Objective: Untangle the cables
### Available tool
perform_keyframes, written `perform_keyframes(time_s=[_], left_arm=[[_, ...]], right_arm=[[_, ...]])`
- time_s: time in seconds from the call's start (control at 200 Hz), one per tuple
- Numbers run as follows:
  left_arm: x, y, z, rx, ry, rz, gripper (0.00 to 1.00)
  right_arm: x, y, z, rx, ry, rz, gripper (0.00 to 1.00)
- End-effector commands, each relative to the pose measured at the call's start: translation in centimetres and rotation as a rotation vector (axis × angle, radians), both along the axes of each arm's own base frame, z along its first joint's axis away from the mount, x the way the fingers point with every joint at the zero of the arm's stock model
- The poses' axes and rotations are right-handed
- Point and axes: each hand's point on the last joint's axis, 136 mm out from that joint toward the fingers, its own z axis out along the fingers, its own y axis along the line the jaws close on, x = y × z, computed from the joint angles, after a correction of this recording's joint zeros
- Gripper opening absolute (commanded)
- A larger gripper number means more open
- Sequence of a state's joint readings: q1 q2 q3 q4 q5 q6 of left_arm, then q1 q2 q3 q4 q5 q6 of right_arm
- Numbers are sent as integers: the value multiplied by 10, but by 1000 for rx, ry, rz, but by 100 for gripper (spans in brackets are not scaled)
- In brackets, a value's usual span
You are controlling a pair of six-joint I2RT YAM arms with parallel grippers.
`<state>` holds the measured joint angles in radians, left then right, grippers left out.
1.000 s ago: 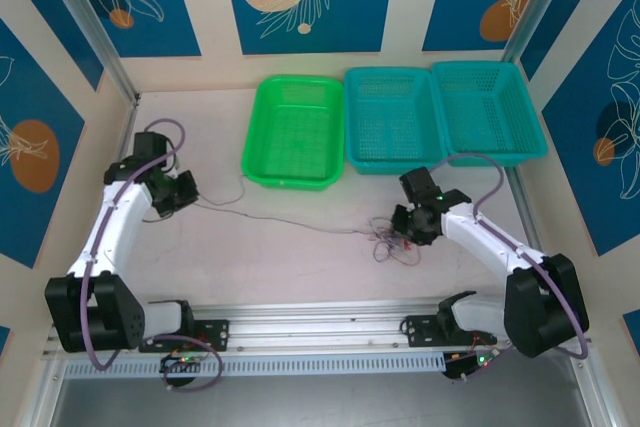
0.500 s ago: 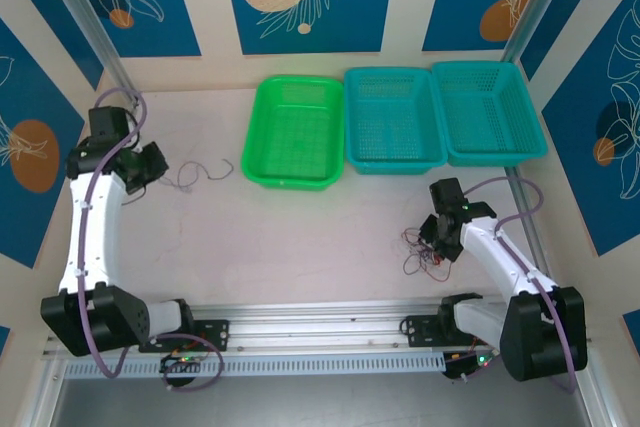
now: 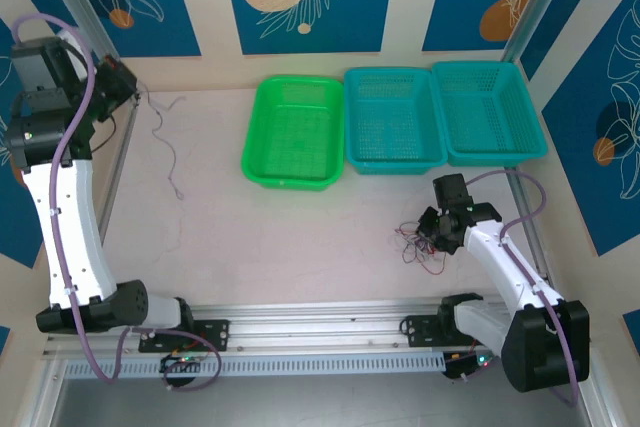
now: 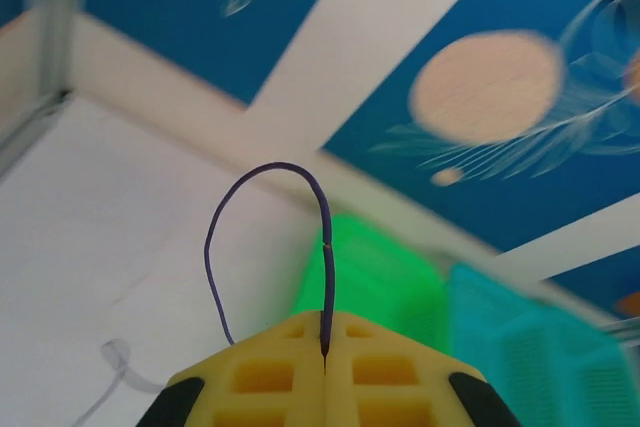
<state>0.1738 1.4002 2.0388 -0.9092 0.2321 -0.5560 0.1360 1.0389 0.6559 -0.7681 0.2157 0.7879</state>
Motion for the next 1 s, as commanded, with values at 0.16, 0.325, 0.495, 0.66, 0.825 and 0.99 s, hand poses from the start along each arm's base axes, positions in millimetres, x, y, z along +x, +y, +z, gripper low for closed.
perform_keyframes(time_s=[0.16, 0.325, 0.495, 0.66, 0.825, 0.99], left_arm=[[44, -100, 100, -121, -257, -321, 0], [67, -149, 112, -172, -343, -439, 0], [103, -169, 75, -98, -287, -430, 0], [142, -170, -11, -45, -43, -362, 0], [166, -178, -104, 86, 186, -358, 0], [184, -180, -177, 222, 336, -356, 0]], right_arm=[[6, 7, 14, 36, -37, 12, 22], [6, 7, 17, 38, -52, 4, 22], [3, 4, 21, 32, -65, -7, 23], [-1, 1, 24, 19, -74, -14, 22], [-3, -2, 26, 11, -88, -16, 23], [-4, -2, 27, 6, -88, -12, 23]])
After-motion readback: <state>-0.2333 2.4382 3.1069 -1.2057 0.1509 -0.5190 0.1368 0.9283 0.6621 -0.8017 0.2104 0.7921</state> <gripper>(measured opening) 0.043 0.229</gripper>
